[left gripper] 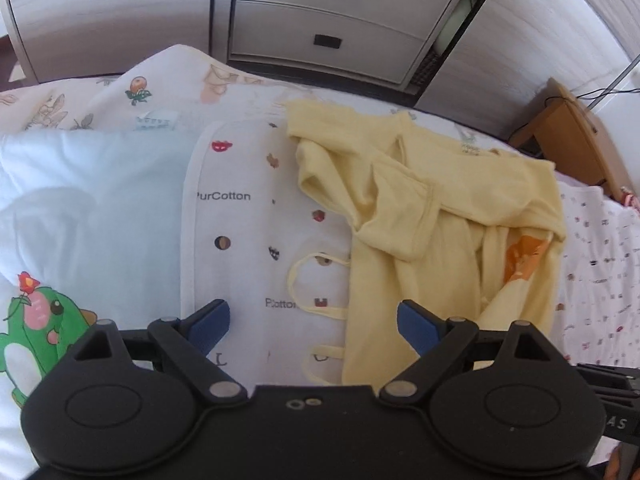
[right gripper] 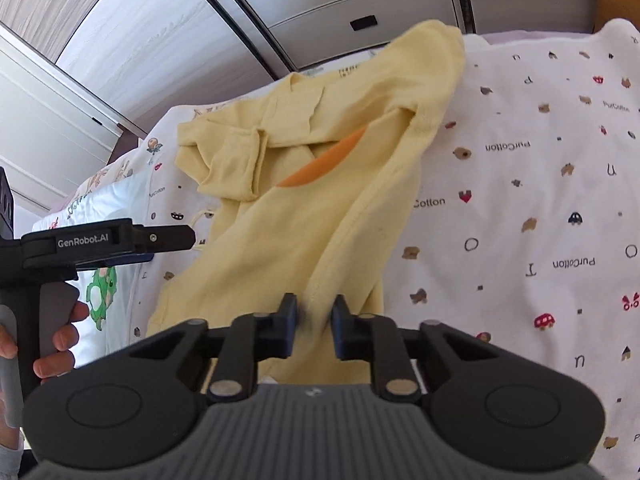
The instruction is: Fold clothes
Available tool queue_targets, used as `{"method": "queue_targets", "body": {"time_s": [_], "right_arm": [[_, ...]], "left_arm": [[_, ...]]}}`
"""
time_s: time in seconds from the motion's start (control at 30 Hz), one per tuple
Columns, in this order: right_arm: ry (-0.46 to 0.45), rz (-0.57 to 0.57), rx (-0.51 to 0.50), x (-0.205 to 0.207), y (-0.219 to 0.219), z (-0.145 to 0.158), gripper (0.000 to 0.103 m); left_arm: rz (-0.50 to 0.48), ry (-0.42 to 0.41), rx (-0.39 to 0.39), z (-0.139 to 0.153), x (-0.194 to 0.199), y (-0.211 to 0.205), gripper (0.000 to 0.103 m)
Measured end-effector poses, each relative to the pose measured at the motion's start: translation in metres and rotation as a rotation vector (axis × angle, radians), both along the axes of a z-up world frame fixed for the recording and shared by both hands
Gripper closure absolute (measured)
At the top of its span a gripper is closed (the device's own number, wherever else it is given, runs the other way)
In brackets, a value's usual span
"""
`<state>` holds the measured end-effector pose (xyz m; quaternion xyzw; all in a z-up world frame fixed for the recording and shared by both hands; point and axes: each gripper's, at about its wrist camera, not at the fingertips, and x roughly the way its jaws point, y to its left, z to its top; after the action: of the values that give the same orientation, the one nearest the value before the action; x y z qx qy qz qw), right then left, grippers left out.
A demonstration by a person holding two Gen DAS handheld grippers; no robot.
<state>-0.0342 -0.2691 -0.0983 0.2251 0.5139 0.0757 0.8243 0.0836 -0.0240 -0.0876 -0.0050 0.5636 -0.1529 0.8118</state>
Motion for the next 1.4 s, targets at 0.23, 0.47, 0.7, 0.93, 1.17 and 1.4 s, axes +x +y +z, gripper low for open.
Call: {"method": "queue_targets", "body": {"time_s": [0.23,0.47,0.7,0.93,1.17,1.4], "right_arm": [[-0.037,-0.045,0.062,-0.017,-0.033,0.019,0.094],[-0.077,-0.063,0.001,-0.023,-0.064,0.036,0.095],[-0.024,-0.105,-0.092,-0.023,-0.106,0.025,0.095],[-0.006,-0.165,-0.061,-0.033,-0.133,0.018,0.090],[-0.057,-0.043,-0.088,-0.045,-0.103,0.039,0.047],[-0.123,0.009,-0.098,-0.043,-0.087,0.053,0.046]], "left_arm": [[0.024,0.016,-0.005,0.005,0.001,0.009,0.011],[0.069,-0.001,0.067,0.020,0.001,0.007,0.011],[-0.006,0.046,-0.062,0.022,-0.010,-0.024,0.011],[0.032,0.155,-0.140,-0.011,-0.007,-0.034,0.011],[0.047,0.165,-0.152,-0.029,-0.013,-0.033,0.012],[0.071,0.132,-0.182,-0.024,-0.040,-0.036,0.017]]}}
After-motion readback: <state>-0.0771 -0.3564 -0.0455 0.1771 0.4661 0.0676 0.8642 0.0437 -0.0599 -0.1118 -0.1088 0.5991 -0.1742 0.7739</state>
